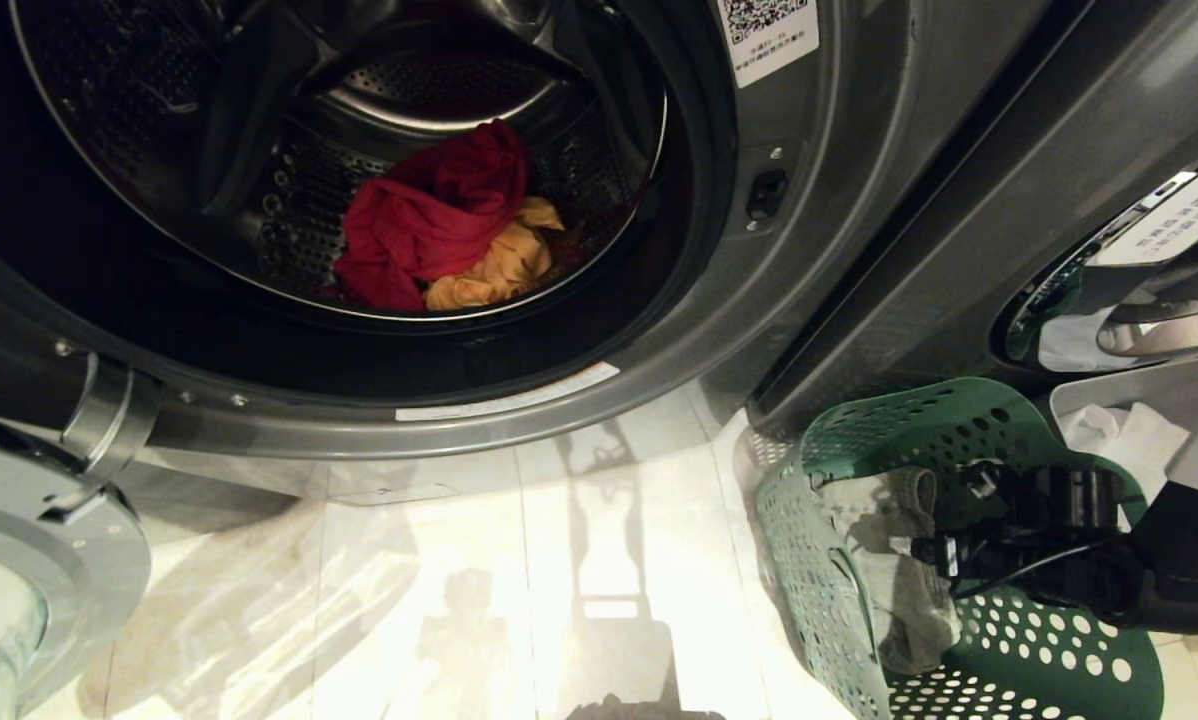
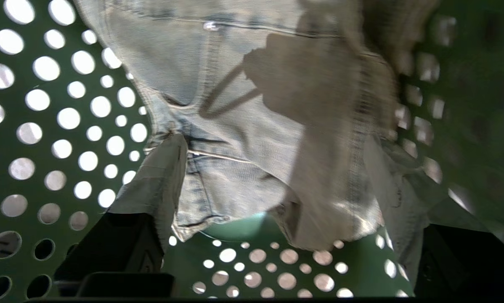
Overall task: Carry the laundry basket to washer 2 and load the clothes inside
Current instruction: Place the clothes into the washing machine
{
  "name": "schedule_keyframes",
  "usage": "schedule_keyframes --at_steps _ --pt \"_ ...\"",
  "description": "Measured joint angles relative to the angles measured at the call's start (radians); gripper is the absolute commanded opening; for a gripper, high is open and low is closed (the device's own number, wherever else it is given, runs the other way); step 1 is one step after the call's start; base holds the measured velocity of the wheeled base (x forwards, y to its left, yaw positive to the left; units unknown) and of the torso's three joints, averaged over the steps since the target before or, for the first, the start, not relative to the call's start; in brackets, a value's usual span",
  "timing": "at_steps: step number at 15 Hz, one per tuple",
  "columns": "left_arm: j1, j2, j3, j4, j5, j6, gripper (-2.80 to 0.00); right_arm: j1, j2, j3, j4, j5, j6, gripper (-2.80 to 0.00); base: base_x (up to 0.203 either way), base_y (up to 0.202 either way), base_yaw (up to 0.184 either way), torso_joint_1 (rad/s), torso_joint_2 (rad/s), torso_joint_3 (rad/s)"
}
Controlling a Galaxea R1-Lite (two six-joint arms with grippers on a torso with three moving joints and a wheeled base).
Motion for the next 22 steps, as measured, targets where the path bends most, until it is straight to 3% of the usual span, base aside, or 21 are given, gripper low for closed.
schedule_keyframes --at_steps 4,7,9,20,21,22 --pt "0.000 0.000 0.000 0.000 0.000 0.000 -2.80 0.031 0.055 -0.085 -0.005 -0.071 -0.035 0.00 0.000 0.000 0.000 0.000 0.00 0.000" --pt "0.000 0.000 0.000 0.000 0.000 0.000 -2.80 0.037 0.087 -0.163 -0.009 -0.174 -0.146 0.00 0.000 0.000 0.000 0.000 0.00 0.000" --pt "0.000 0.000 0.000 0.000 0.000 0.000 -2.80 0.039 0.103 -0.196 -0.031 -0.175 -0.192 0.00 0.000 0.000 0.000 0.000 0.00 0.000" --pt "0.000 0.000 0.000 0.000 0.000 0.000 -2.80 0.080 0.273 -0.366 -0.042 -0.172 -0.189 0.00 0.000 0.000 0.000 0.000 0.00 0.000" --pt "0.000 0.000 0.000 0.000 0.000 0.000 -2.80 0.085 0.280 -0.373 -0.050 -0.172 -0.186 -2.80 0.000 0.000 0.000 0.000 0.00 0.000" --pt "0.000 0.000 0.000 0.000 0.000 0.000 -2.80 0.088 0.287 -0.377 -0.059 -0.172 -0.186 -2.80 0.000 0.000 0.000 0.000 0.00 0.000"
